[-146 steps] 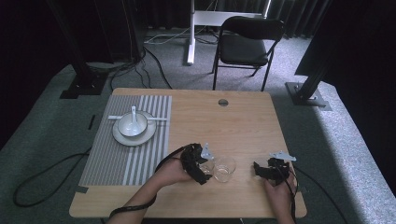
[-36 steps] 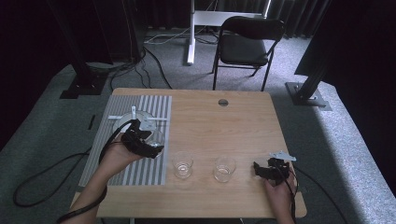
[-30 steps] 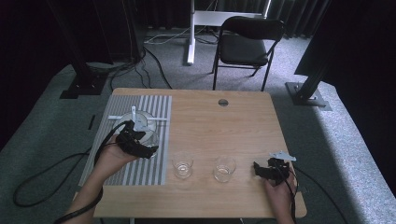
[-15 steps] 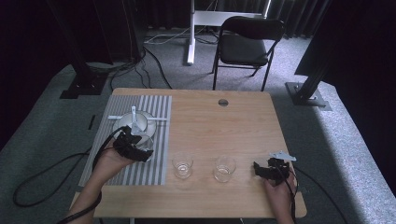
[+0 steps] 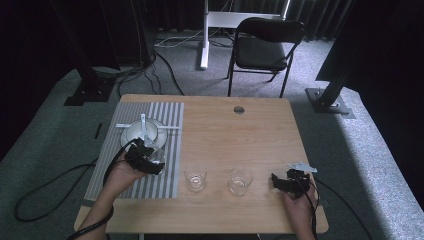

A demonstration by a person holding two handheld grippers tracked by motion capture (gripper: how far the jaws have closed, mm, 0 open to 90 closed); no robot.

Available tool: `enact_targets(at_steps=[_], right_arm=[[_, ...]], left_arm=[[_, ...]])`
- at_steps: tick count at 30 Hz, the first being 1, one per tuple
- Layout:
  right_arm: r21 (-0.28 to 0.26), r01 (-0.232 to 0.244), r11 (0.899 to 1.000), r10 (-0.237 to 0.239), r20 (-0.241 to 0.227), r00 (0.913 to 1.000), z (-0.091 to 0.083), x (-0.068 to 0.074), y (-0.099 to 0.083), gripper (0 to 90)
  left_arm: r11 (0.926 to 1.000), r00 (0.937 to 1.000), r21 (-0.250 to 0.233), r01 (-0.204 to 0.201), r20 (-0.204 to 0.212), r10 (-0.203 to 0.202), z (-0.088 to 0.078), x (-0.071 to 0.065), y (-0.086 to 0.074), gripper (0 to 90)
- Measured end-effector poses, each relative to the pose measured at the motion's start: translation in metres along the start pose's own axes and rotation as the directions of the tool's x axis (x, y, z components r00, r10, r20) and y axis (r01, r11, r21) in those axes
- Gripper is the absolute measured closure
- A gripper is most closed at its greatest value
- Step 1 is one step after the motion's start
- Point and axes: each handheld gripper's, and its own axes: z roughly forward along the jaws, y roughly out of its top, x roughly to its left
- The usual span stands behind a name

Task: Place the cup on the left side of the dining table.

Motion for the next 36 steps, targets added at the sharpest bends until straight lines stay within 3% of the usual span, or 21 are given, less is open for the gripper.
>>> enact_targets(at_steps=[3,13,18,29,36], right_arm=[[0.0,0.0,1.0,0.0,0.0,1.0,0.0,0.0,0.0,12.2],[0.0,0.0,1.0,0.0,0.0,1.0,0.0,0.0,0.0,12.2],[0.0,0.0,1.0,0.0,0.0,1.0,0.0,0.0,0.0,12.2],[0.0,0.0,1.0,0.0,0.0,1.0,0.0,0.0,0.0,12.2],[0.001,-0.001,1.0,0.001,0.0,1.0,0.0,0.0,0.0,12.2]], left_arm=[[0.9996,0.9996,-0.012,0.027,0.002,-0.027,0.0,0.005,-0.002,18.5],[0.9975,0.9979,-0.034,0.061,0.023,-0.061,0.013,0.005,-0.011,18.5],[0.9921,0.9951,-0.079,0.097,0.028,-0.095,0.016,0.005,-0.016,18.4],[0.9863,0.9938,-0.122,0.111,0.022,-0.109,0.017,0.004,-0.02,18.0],[0.9777,0.9875,-0.145,0.152,0.063,-0.144,0.017,0.007,-0.025,16.0]])
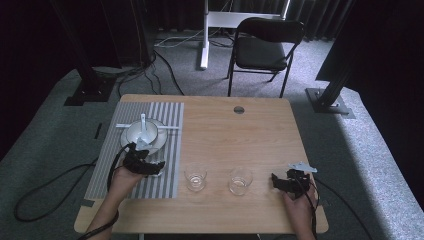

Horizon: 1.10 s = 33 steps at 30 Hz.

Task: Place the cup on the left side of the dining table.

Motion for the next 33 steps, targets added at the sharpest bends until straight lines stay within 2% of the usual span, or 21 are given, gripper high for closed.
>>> enact_targets(at_steps=[1,3,5,6,7,9,12,15,19,25,28,33], right_arm=[[0.0,0.0,1.0,0.0,0.0,1.0,0.0,0.0,0.0,12.2],[0.0,0.0,1.0,0.0,0.0,1.0,0.0,0.0,0.0,12.2],[0.0,0.0,1.0,0.0,0.0,1.0,0.0,0.0,0.0,12.2],[0.0,0.0,1.0,0.0,0.0,1.0,0.0,0.0,0.0,12.2],[0.0,0.0,1.0,0.0,0.0,1.0,0.0,0.0,0.0,12.2],[0.0,0.0,1.0,0.0,0.0,1.0,0.0,0.0,0.0,12.2],[0.0,0.0,1.0,0.0,0.0,1.0,0.0,0.0,0.0,12.2],[0.0,0.001,1.0,-0.001,0.0,1.0,0.0,0.0,0.0,12.2],[0.001,-0.001,1.0,0.001,0.0,1.0,0.0,0.0,0.0,12.2],[0.001,0.0,1.0,0.0,0.0,1.0,0.0,0.0,0.0,12.2],[0.001,0.0,1.0,0.0,0.0,1.0,0.0,0.0,0.0,12.2],[0.001,-0.001,1.0,0.001,0.0,1.0,0.0,0.0,0.0,12.2]], left_arm=[[1.0,1.0,0.002,0.001,0.002,-0.001,0.0,0.0,-0.001,12.1],[1.0,0.9999,0.008,0.005,-0.01,-0.005,0.0,0.0,-0.001,11.1],[0.9998,1.0,0.017,0.004,-0.002,-0.004,0.0,0.0,-0.003,10.9],[0.9997,1.0,0.025,0.005,-0.009,-0.005,0.0,0.0,-0.003,7.8],[0.9994,1.0,0.034,0.005,0.002,-0.005,0.001,0.0,-0.004,1.6],[0.9992,1.0,0.04,-0.003,-0.006,0.003,0.001,-0.001,-0.006,0.9],[0.9996,0.9997,0.023,-0.018,-0.016,0.018,0.002,-0.004,-0.01,1.0],[0.9975,0.9974,0.05,-0.049,-0.051,0.052,0.004,-0.008,-0.015,1.0],[0.9963,0.996,0.055,-0.066,-0.058,0.069,0.005,-0.011,-0.022,1.0],[0.9992,0.9975,0.036,-0.016,-0.068,0.019,0.0,-0.008,-0.03,1.0],[0.9995,0.996,0.031,-0.01,-0.089,0.012,-0.001,-0.007,-0.034,1.0],[0.9999,0.9954,0.009,0.008,-0.095,-0.007,-0.004,-0.005,-0.042,1.0]])
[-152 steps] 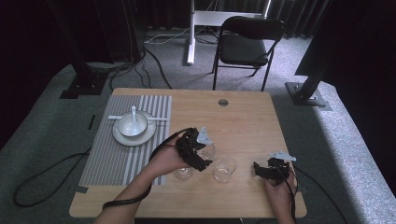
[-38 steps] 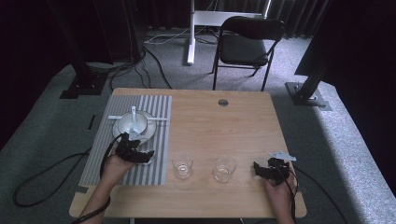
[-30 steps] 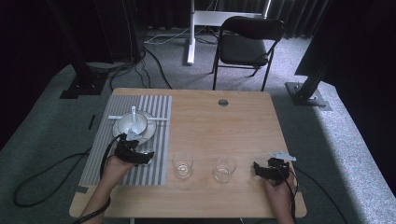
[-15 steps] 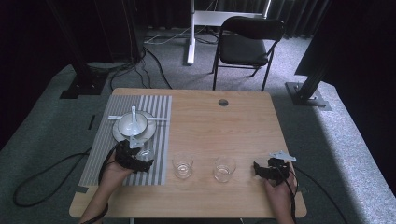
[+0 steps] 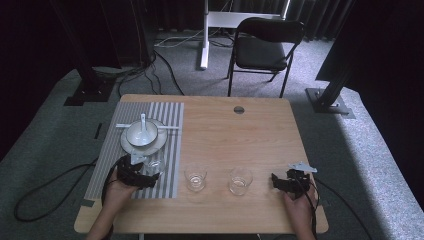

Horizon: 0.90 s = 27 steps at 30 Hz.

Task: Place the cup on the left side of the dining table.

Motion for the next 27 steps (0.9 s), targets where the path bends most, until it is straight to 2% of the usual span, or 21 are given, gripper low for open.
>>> enact_targets(at_steps=[2,6,8,17,22,27], right_arm=[[0.0,0.0,1.0,0.0,0.0,1.0,0.0,0.0,0.0,12.2],[0.0,0.0,1.0,0.0,0.0,1.0,0.0,0.0,0.0,12.2],[0.0,0.0,1.0,0.0,0.0,1.0,0.0,0.0,0.0,12.2],[0.0,0.0,1.0,0.0,0.0,1.0,0.0,0.0,0.0,12.2],[0.0,0.0,1.0,0.0,0.0,1.0,0.0,0.0,0.0,12.2],[0.0,0.0,1.0,0.0,0.0,1.0,0.0,0.0,0.0,12.2]], left_arm=[[1.0,0.9999,0.002,-0.009,0.009,0.009,0.0,0.002,-0.003,1.0],[0.9998,0.9999,-0.019,0.003,0.012,-0.003,-0.002,0.005,-0.007,1.0],[0.9986,0.9998,-0.049,0.022,0.002,-0.022,-0.006,0.008,-0.012,1.0],[0.9966,0.9981,-0.064,0.052,-0.03,-0.054,-0.011,0.014,-0.026,1.0],[0.9945,0.9949,-0.077,0.071,-0.066,-0.076,-0.012,0.018,-0.036,1.0],[0.9937,0.9926,-0.075,0.084,-0.082,-0.09,-0.017,0.024,-0.042,1.0]])
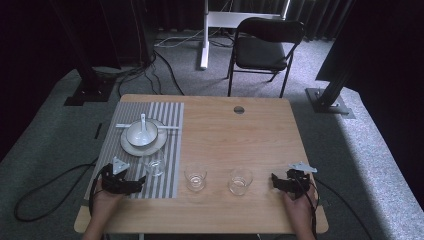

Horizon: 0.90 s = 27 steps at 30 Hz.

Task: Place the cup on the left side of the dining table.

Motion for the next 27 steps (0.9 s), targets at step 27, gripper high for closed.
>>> enact_targets(at_steps=[27], right_arm=[[0.0,0.0,1.0,0.0,0.0,1.0,0.0,0.0,0.0,12.2]], left_arm=[[0.9959,0.9822,-0.028,0.085,-0.166,-0.089,-0.02,0.021,-0.039,1.0]])
